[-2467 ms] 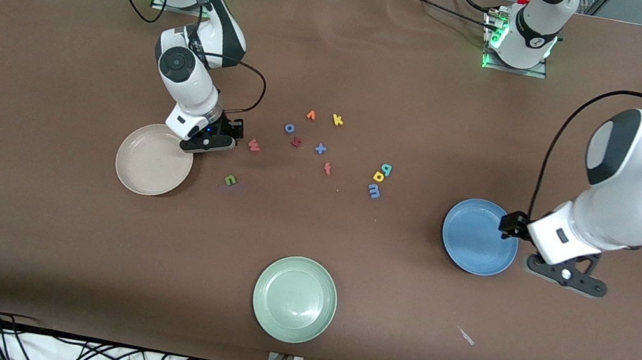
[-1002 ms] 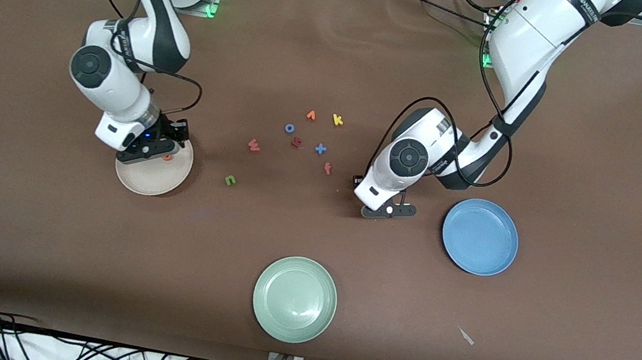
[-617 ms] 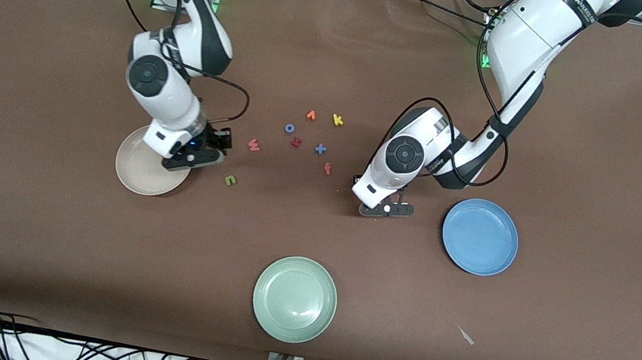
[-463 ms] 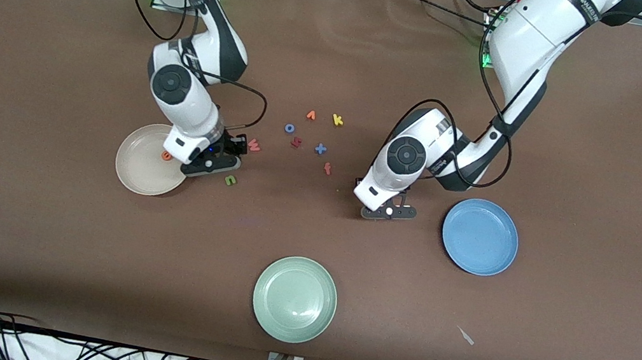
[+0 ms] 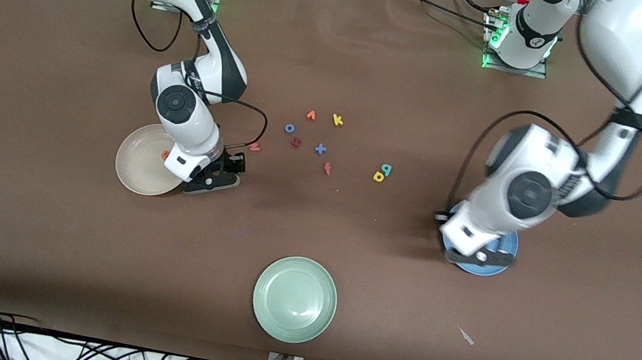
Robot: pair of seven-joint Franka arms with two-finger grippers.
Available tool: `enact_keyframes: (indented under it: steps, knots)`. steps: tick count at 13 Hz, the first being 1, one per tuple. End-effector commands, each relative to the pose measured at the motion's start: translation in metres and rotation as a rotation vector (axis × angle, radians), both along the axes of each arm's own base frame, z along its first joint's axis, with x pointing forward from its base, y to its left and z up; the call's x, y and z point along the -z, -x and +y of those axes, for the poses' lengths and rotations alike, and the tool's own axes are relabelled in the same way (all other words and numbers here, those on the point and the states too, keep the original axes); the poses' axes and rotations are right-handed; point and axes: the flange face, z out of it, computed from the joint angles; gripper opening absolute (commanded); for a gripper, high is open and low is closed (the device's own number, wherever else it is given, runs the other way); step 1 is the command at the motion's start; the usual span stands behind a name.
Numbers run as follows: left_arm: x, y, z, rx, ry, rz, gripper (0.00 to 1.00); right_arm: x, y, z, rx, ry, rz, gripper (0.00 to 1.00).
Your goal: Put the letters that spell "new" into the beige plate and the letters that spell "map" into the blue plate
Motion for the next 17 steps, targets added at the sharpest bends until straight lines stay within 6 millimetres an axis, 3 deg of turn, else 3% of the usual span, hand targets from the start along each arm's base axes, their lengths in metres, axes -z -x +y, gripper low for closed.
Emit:
enact_keyframes:
  steps: [1,3,4,5,6,10,12,15,17]
  knots:
    - [0.035,0.0,0.051,0.081,0.002,0.062,0.1,0.012,-0.003,0.003,0.006,-0.004,-0.024,0.64]
    - [0.076,0.009,0.052,0.075,0.002,0.127,0.11,0.015,0.0,0.001,0.009,-0.001,-0.016,0.64]
    - [0.088,0.011,0.052,0.051,-0.001,0.145,0.18,0.016,0.001,0.002,0.025,-0.007,-0.013,0.64]
    - [0.104,0.014,0.05,0.022,-0.007,0.169,0.43,0.019,0.002,0.004,0.06,-0.01,-0.011,0.64]
    - [0.115,0.015,0.049,-0.003,-0.01,0.179,0.99,0.022,0.003,0.008,0.074,-0.014,-0.019,0.64]
    - [0.096,0.008,0.061,-0.038,-0.009,0.157,1.0,0.029,0.01,0.018,0.055,-0.011,-0.014,0.63]
    - [0.073,0.002,0.06,-0.033,-0.003,0.12,1.0,0.037,0.017,0.02,0.047,-0.017,-0.021,0.6]
    - [0.042,-0.006,0.061,-0.034,0.005,0.066,1.0,0.028,0.013,0.015,0.015,-0.01,-0.035,0.29]
    - [0.032,-0.011,0.061,-0.036,0.008,0.047,1.0,0.011,0.002,-0.001,-0.012,0.017,-0.036,0.19]
